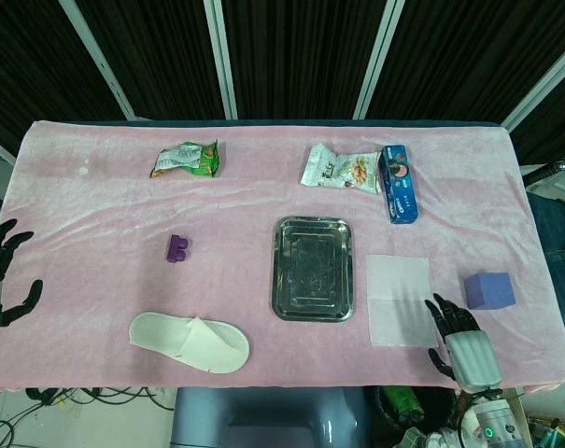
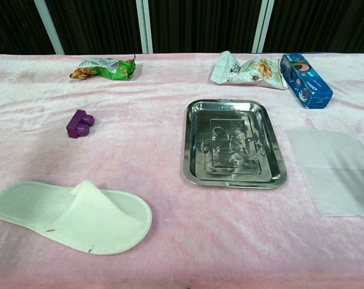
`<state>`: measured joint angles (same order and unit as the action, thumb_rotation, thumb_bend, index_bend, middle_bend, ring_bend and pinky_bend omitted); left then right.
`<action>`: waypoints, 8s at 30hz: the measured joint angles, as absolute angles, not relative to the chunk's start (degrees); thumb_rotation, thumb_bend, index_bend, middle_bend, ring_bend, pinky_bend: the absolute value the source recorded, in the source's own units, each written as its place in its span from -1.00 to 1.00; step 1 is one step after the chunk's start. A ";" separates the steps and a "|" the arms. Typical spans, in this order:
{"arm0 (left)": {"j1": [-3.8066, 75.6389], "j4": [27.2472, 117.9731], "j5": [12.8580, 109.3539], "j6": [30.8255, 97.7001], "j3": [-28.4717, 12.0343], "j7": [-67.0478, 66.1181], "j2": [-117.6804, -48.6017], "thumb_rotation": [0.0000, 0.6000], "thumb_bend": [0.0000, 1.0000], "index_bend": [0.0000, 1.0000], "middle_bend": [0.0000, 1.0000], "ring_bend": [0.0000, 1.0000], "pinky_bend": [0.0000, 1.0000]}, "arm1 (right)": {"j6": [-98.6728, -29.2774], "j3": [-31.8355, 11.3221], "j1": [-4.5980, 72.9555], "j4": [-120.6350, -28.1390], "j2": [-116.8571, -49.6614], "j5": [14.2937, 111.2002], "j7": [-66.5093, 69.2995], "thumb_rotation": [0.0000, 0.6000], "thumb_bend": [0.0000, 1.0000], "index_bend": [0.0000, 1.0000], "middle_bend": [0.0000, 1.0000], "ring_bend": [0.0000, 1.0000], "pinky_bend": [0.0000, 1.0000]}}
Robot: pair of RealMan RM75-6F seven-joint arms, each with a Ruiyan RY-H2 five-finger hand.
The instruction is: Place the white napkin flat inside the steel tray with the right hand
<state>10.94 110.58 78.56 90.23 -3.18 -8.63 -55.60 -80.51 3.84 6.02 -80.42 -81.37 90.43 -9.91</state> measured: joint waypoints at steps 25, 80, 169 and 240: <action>8.93 100.77 81.04 88.40 -3.39 -9.39 -61.75 1.00 -0.25 -0.65 -0.88 -1.00 -0.98 | -76.10 3.12 6.75 -70.59 -88.27 88.15 -10.52 1.00 -0.52 -0.82 -0.93 -0.80 -0.64; 7.53 100.49 80.71 86.34 -5.05 -9.66 -62.23 1.00 -0.25 -0.62 -0.88 -1.00 -0.98 | -75.25 2.31 7.94 -67.44 -91.07 88.56 -4.30 1.00 -0.30 0.04 -0.91 -0.78 -0.64; 5.28 95.41 81.75 87.63 -5.15 -8.26 -66.03 1.00 -0.25 -0.61 -0.88 -1.00 -0.99 | -62.04 -11.66 28.91 -91.29 -100.35 59.17 -38.90 1.00 -0.06 0.37 -0.90 -0.74 -0.64; 5.53 95.75 81.34 86.49 -5.25 -8.85 -65.97 1.00 -0.25 -0.61 -0.88 -1.00 -0.99 | -61.94 -5.61 31.87 -92.98 -95.64 60.46 -33.41 1.00 -0.17 -0.45 -0.92 -0.76 -0.64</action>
<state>5.53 95.75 81.34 86.49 -5.25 -8.85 -65.97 -61.94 -5.61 31.87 -92.98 -95.64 60.46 -33.41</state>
